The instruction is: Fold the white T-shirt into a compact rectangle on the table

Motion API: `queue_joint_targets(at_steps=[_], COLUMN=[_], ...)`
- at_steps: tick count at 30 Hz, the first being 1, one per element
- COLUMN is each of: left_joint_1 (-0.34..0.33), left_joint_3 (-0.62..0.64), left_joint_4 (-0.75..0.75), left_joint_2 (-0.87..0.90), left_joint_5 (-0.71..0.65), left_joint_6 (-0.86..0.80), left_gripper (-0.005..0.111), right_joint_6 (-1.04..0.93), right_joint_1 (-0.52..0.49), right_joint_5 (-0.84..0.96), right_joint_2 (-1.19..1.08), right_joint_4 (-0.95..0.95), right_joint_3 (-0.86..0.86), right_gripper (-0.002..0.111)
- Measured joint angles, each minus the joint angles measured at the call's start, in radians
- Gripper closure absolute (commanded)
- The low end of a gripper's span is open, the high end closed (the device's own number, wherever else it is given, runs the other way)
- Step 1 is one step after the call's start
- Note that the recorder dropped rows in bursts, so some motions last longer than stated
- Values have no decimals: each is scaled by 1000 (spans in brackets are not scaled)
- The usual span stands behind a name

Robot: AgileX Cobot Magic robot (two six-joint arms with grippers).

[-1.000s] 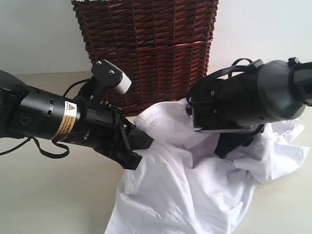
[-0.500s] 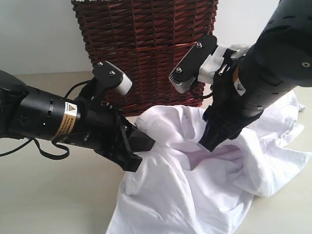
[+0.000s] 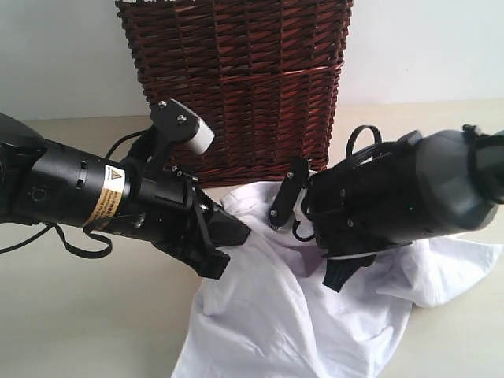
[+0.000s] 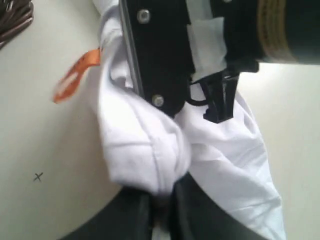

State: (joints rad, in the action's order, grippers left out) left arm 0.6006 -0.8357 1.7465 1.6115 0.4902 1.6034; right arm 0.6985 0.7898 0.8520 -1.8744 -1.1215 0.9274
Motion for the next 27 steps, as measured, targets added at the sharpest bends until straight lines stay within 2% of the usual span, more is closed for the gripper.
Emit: queue_joint_targets(at_steps=[2,5,6,11,14,19,23,27], left_joint_1=[0,0,0,-13,-59,-129,-136,-134], left_joint_3=[0,0,0,10,27,27,-49,-237], left_joint_4=[0,0,0,0,3,3,5,7], left_joint_2=[0,0,0,0,-2,-48,-156,-218], left_joint_5=[0,0,0,-100,-165,-168,-193,-197], left_joint_6=[0,0,0,-6,-10,-1,20,8], left_gripper=[107,107,107,107,107,107,107,107], right_joint_6=[57,108,112,85,38,-75,-178,-297], right_joint_1=[0,0,0,0,0,0,0,0], right_joint_5=[40,65,74,138,142,133,171,268], right_joint_2=[-24,-38,-40,19,131,371,567,733], right_joint_4=[-41,-78,-83,-89,-68,-25,-4,-6], right_joint_3=[-2,-2,-2,-2,-2,-2,34,145], right_gripper=[69,102,108,108,108,108,108,108])
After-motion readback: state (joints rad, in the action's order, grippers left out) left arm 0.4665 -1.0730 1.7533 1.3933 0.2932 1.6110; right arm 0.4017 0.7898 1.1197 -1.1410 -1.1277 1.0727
